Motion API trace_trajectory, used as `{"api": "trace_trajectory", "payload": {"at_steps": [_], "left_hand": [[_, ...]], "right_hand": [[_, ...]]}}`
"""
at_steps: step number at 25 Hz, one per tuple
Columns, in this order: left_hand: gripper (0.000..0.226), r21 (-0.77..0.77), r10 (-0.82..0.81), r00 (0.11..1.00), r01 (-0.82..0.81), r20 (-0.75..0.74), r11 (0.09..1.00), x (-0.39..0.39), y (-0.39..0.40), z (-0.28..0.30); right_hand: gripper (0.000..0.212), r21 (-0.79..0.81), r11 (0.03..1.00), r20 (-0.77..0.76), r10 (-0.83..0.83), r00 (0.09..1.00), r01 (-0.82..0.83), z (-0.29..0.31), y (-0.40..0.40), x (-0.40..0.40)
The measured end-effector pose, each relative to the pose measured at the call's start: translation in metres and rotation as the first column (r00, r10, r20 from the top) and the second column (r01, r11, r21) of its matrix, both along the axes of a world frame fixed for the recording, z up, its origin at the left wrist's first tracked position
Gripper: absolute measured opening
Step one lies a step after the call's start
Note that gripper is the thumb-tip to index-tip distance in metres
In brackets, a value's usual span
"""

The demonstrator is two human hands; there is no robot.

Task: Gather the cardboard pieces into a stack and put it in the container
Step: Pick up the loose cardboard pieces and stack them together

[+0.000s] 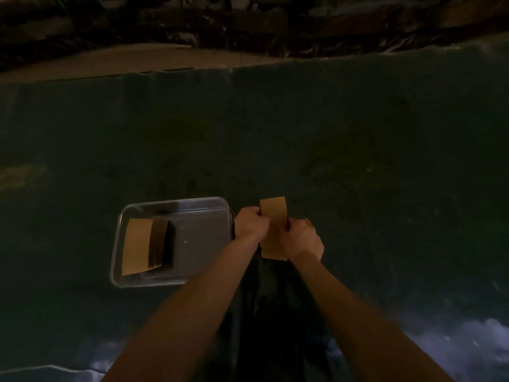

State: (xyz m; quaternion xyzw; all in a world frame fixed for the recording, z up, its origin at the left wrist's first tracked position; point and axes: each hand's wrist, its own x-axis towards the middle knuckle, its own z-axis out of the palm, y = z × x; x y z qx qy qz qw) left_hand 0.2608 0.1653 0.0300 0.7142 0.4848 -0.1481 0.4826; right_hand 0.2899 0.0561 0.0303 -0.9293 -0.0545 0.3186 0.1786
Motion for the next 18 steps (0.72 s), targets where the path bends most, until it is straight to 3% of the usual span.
{"api": "trace_trajectory", "payload": {"at_steps": [3, 5, 10, 14, 16, 18], "left_hand": [[0.011, 0.163, -0.133, 0.990, 0.140, -0.053, 0.977, -0.001, -0.002, -0.011], [0.026, 0.177, -0.142, 0.985, 0.157, -0.097, 0.971, -0.003, -0.004, -0.017], [0.035, -0.013, -0.029, 0.995, 0.027, -0.096, 1.000, 0.000, -0.007, -0.023], [0.036, -0.265, 0.198, 0.978, -0.210, -0.070, 0.941, -0.004, -0.002, -0.014], [0.035, -0.364, 0.263, 0.962, -0.272, -0.074, 0.891, -0.012, -0.006, -0.009], [0.029, -0.395, 0.305, 0.951, -0.299, -0.049, 0.868, -0.022, -0.015, -0.001]], "right_hand": [[0.029, 0.016, 0.999, 0.004, -0.033, 0.999, 0.033, -0.012, 0.005, -0.006], [0.041, 0.076, 0.986, -0.113, -0.141, 0.984, 0.150, -0.018, 0.010, -0.007], [0.066, 0.127, 0.896, -0.434, -0.335, 0.836, 0.425, -0.025, 0.012, 0.013], [0.062, 0.157, 0.794, -0.625, -0.381, 0.681, 0.588, -0.016, 0.011, 0.012], [0.063, 0.193, 0.799, -0.636, -0.340, 0.693, 0.569, -0.010, 0.009, 0.003], [0.055, 0.240, 0.841, -0.568, -0.283, 0.773, 0.484, -0.001, 0.008, -0.009]]}}
